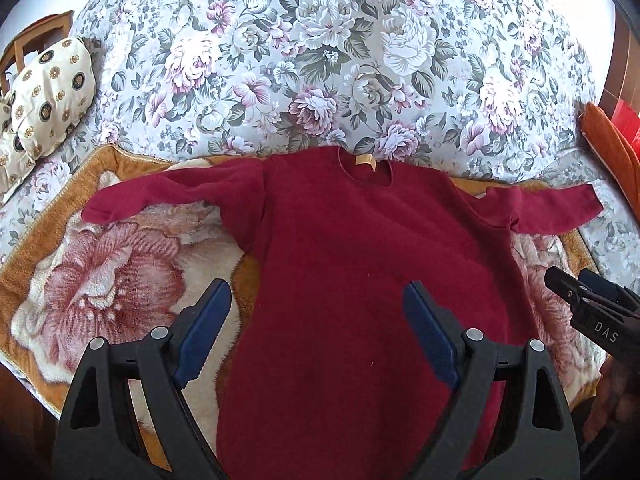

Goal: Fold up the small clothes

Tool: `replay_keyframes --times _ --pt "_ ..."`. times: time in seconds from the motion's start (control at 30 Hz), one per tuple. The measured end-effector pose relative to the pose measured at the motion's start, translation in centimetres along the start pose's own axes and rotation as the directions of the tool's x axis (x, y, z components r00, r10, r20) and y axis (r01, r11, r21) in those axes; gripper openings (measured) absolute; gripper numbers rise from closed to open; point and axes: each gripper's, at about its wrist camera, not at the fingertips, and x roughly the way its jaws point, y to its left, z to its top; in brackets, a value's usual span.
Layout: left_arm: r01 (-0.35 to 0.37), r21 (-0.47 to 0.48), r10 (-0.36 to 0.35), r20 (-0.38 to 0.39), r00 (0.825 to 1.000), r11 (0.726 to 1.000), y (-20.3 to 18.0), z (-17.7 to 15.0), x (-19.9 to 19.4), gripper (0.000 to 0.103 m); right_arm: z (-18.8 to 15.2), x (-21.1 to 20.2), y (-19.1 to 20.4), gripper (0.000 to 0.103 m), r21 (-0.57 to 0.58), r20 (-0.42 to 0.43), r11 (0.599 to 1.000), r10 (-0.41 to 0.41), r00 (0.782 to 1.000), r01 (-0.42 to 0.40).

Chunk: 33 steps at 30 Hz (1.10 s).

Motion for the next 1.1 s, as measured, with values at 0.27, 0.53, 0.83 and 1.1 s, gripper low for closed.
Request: replay_keyframes --times 0.27,0.53,0.83,1.1 --pt "-0.017 -0.018 0.017 -0.010 1.000 1.000 -0.1 0.0 1.3 0.088 0.2 1.0 1.0 0.074 -0.003 -0.009 1.000 0.023 1.000 -0.023" --pt "-0.019 -0.017 0.019 -0.016 1.000 1.000 -0.2 0.1 1.9 0.088 0.3 1.7 2.2 0.074 -0.021 -0.011 0.999 0.027 1.000 -0.027" --pt "-0.016 -0.026 0.015 -0.030 0.999 1.000 -0.2 0.4 2.6 0.088 0.5 2.6 2.7 0.074 -0.019 -0.024 0.999 0.028 0.999 -0.029" --pt "-0.010 -0.031 0.009 -0.033 0.999 0.999 -0.2 0.4 2.7 0.088 0.9 3.2 2.7 0.074 -0.022 -0.036 0.999 0.025 0.999 -0.025"
